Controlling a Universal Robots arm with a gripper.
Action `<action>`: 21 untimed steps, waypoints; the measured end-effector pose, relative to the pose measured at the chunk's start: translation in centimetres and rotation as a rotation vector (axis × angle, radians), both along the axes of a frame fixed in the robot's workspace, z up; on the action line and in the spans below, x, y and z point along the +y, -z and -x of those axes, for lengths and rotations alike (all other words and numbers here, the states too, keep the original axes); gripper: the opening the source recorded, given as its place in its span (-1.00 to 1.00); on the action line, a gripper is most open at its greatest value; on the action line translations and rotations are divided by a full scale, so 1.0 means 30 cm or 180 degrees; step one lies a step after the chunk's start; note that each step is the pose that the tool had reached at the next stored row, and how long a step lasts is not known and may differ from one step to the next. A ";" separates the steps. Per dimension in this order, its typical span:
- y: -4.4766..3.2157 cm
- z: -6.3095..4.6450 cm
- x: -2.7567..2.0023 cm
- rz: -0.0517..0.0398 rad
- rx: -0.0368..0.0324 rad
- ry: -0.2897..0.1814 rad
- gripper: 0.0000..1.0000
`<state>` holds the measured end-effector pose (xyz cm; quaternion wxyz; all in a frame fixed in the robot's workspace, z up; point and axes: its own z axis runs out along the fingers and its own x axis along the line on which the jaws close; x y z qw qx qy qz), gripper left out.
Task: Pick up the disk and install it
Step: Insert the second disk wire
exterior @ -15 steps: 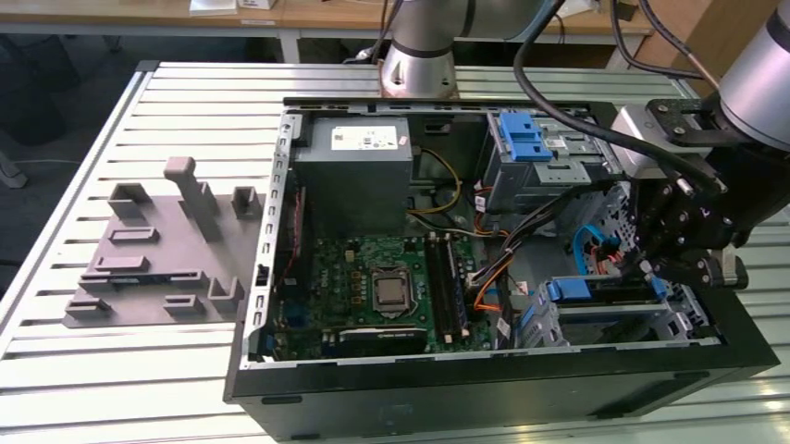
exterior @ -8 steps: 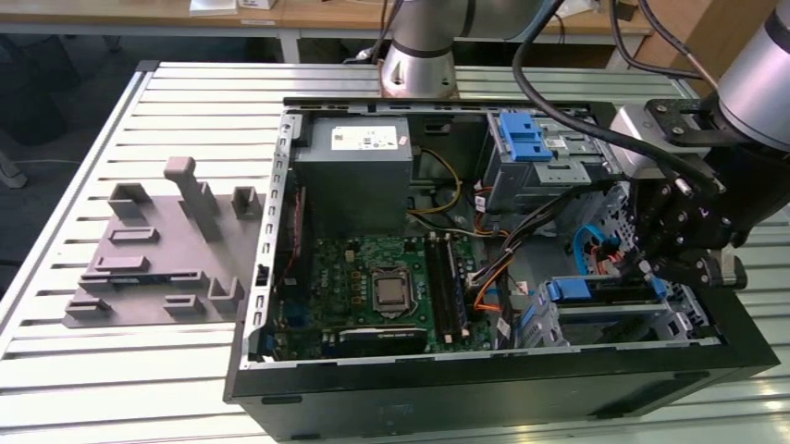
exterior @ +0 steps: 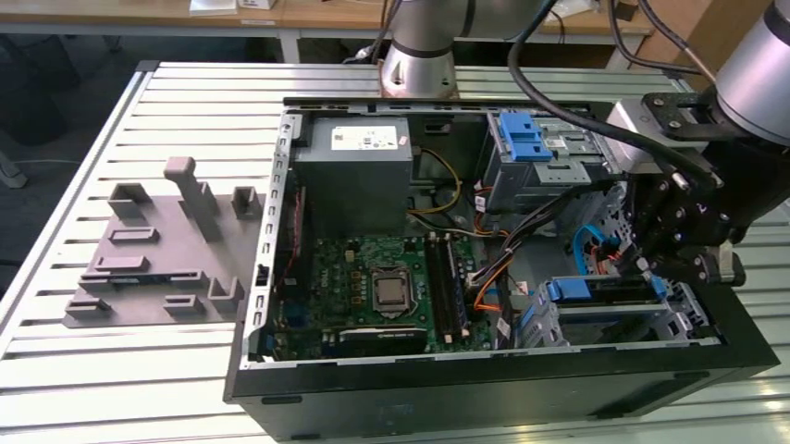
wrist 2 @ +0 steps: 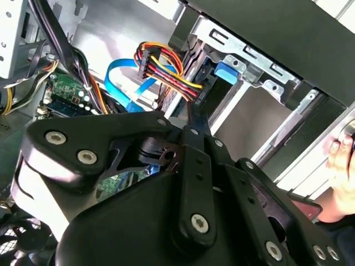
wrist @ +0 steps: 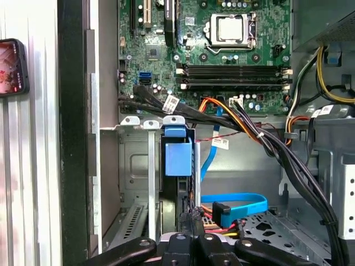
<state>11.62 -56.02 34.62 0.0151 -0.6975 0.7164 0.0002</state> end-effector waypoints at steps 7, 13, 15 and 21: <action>-0.009 0.039 0.000 0.0000 0.0000 0.0000 -0.79; -0.052 0.042 0.001 -0.0002 0.0006 -0.0007 -0.79; -0.063 0.042 0.004 -0.0002 0.0025 -0.0012 -0.79; -0.080 0.042 0.025 -0.0002 0.0074 -0.0029 -0.79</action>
